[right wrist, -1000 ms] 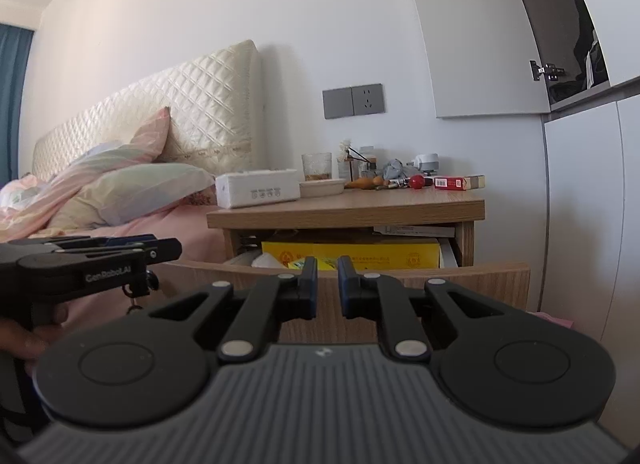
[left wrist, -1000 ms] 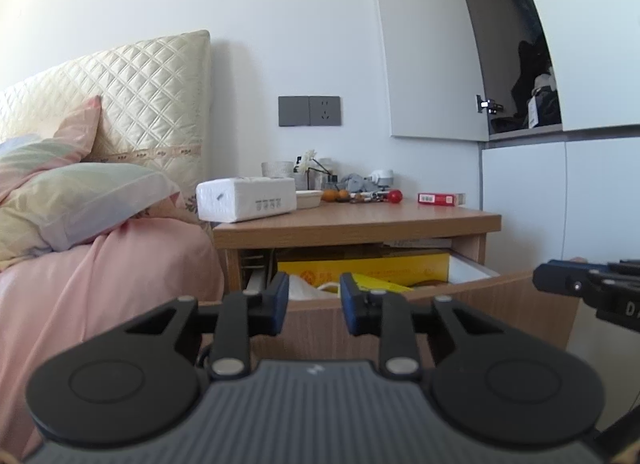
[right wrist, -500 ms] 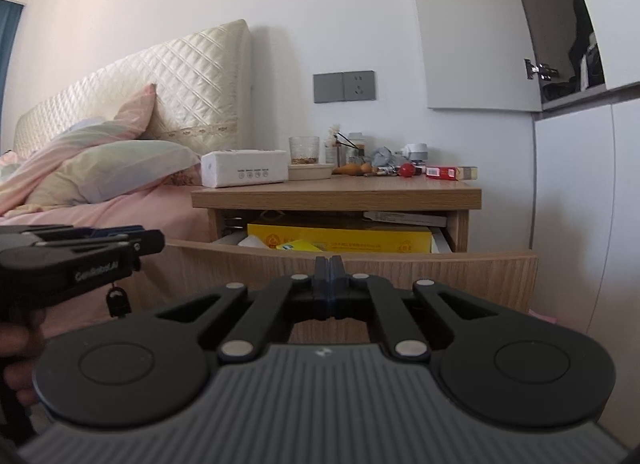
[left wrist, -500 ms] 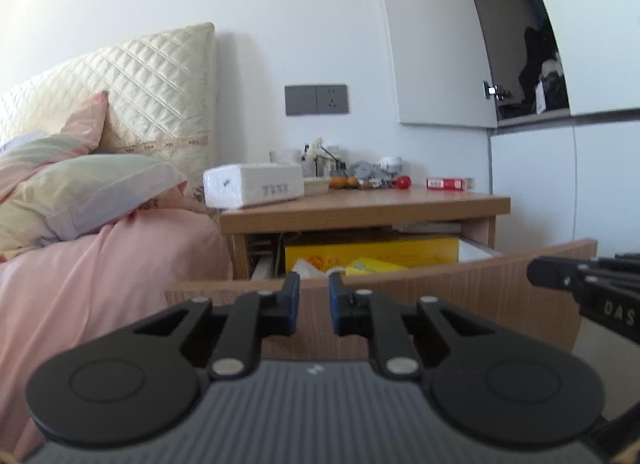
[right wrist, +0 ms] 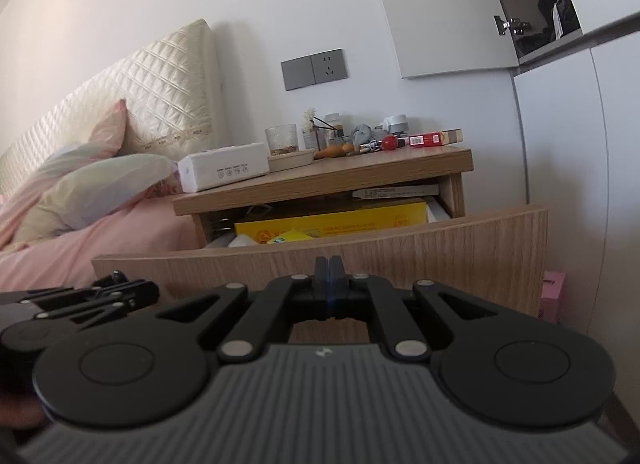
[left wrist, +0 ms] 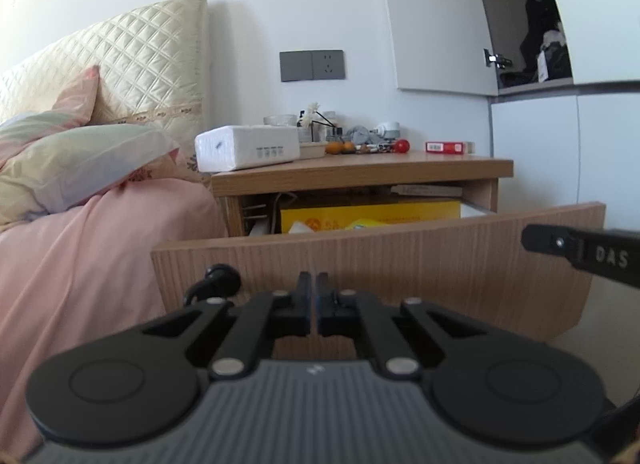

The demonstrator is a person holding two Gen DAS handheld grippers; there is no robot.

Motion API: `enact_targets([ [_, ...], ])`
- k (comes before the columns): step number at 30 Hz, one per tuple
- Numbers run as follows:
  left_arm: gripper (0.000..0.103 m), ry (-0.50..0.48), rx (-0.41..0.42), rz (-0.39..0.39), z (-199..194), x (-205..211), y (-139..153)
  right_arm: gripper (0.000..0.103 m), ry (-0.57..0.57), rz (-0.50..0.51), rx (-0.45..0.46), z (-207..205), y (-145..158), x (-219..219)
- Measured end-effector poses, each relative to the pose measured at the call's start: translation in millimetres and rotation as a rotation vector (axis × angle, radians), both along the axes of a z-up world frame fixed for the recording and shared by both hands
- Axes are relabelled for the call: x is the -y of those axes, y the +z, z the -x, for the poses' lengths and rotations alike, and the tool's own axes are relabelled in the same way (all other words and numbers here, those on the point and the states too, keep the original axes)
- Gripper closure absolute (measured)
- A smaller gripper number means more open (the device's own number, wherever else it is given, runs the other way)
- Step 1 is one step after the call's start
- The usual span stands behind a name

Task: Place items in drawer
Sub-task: 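Push the drawer front shut with the closed left gripper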

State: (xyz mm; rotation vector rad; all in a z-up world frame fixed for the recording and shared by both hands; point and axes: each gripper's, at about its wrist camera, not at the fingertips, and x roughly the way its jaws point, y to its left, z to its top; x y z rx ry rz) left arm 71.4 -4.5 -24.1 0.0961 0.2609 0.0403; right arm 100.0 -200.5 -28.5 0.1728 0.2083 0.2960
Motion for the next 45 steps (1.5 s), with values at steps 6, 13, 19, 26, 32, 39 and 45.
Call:
enact_targets([
  [6,0.101,0.007,-0.013,-0.005,-5,0,-6,0.100,-0.007,0.019,-0.011,-8,-2,0],
  [13,0.102,-0.001,-0.015,0.012,-10,-4,-8,0.100,-0.010,0.068,0.012,-9,-3,-2],
  [19,0.102,0.008,-0.006,-0.008,-19,-1,-9,0.100,-0.012,0.100,0.036,-14,-5,-6],
  [26,0.102,0.019,-0.011,-0.057,-38,7,-15,0.100,-0.022,0.091,0.057,-28,-10,-9],
  [32,0.102,0.028,-0.009,-0.076,-56,9,-16,0.100,-0.025,0.048,0.041,-45,-10,-11],
  [39,0.102,0.040,-0.001,-0.092,-83,9,-19,0.100,-0.022,0.043,0.021,-71,-10,-17],
  [45,0.102,0.041,0.005,-0.107,-106,9,-21,0.100,-0.017,0.077,0.015,-95,-10,-24],
])
